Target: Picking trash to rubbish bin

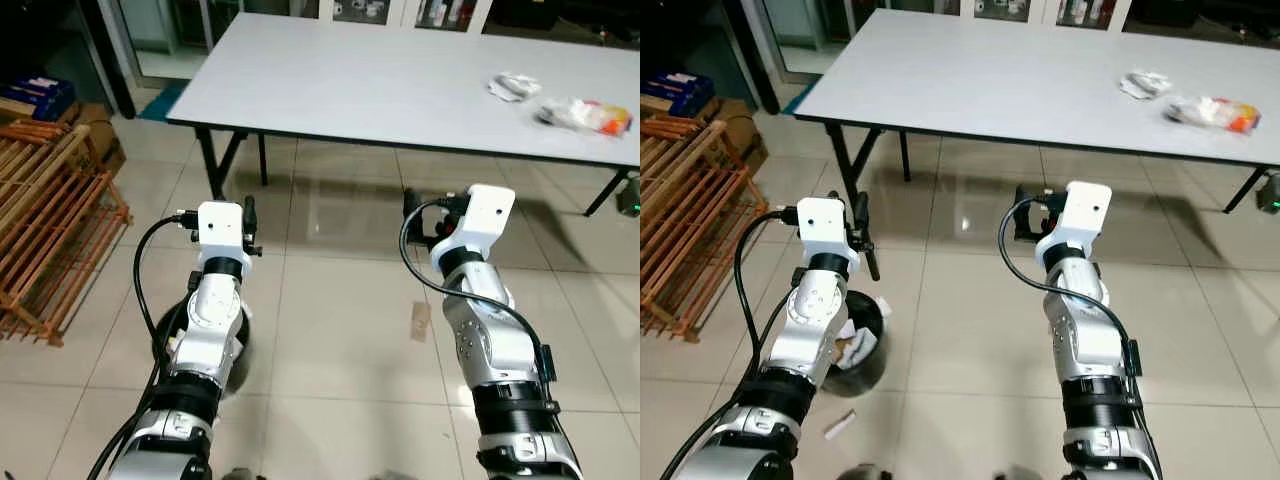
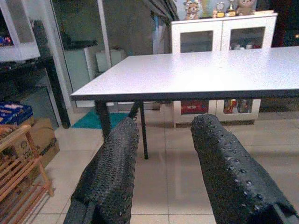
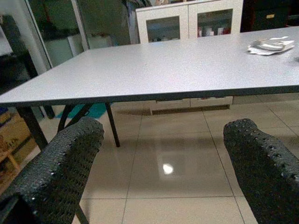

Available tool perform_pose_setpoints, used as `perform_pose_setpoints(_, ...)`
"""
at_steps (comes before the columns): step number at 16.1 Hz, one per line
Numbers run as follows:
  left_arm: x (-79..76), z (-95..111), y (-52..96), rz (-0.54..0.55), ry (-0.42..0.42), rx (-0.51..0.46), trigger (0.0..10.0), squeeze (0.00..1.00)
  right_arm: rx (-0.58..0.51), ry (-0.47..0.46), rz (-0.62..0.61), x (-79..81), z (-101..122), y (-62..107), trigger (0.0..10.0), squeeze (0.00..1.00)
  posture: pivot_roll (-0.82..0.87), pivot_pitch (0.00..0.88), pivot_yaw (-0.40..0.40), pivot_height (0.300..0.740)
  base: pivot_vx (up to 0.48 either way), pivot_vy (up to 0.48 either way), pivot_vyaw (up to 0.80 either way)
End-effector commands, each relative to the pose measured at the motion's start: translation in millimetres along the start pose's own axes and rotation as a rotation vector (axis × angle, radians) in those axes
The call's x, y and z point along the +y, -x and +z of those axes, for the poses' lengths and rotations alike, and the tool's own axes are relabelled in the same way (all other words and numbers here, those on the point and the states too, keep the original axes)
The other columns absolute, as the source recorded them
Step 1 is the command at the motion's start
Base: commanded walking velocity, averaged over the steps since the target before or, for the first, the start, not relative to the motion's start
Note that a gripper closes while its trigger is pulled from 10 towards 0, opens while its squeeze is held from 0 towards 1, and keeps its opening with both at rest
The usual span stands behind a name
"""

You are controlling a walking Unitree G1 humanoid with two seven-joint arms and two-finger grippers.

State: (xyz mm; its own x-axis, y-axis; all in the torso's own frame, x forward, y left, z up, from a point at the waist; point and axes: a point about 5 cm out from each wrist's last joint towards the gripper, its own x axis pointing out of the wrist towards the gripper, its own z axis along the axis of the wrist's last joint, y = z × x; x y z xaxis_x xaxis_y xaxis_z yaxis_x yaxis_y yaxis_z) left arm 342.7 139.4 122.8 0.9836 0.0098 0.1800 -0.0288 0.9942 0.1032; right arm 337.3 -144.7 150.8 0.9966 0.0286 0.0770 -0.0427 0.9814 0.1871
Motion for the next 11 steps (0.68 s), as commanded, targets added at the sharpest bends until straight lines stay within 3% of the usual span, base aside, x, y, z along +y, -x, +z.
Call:
perform_pose_setpoints(1,-9.0,2.3,-0.1,-0.02,0.007,-0.002,10.0,0.0,-0.003,0.0,-0.024,-8.0,2.2,1.2,10.0,0.0,-0.05,0.072,-0.004,0.74,0.0,-0.48,0.0)
perform_pose_setpoints(11,-8.1,1.2,0.1,-0.018,0.003,0.006,10.0,0.0,0.003,0.002,-0.017,-7.8,1.5,1.5,10.0,0.0,-0.05,0.071,-0.009,0.74,0.0,-0.48,0.0)
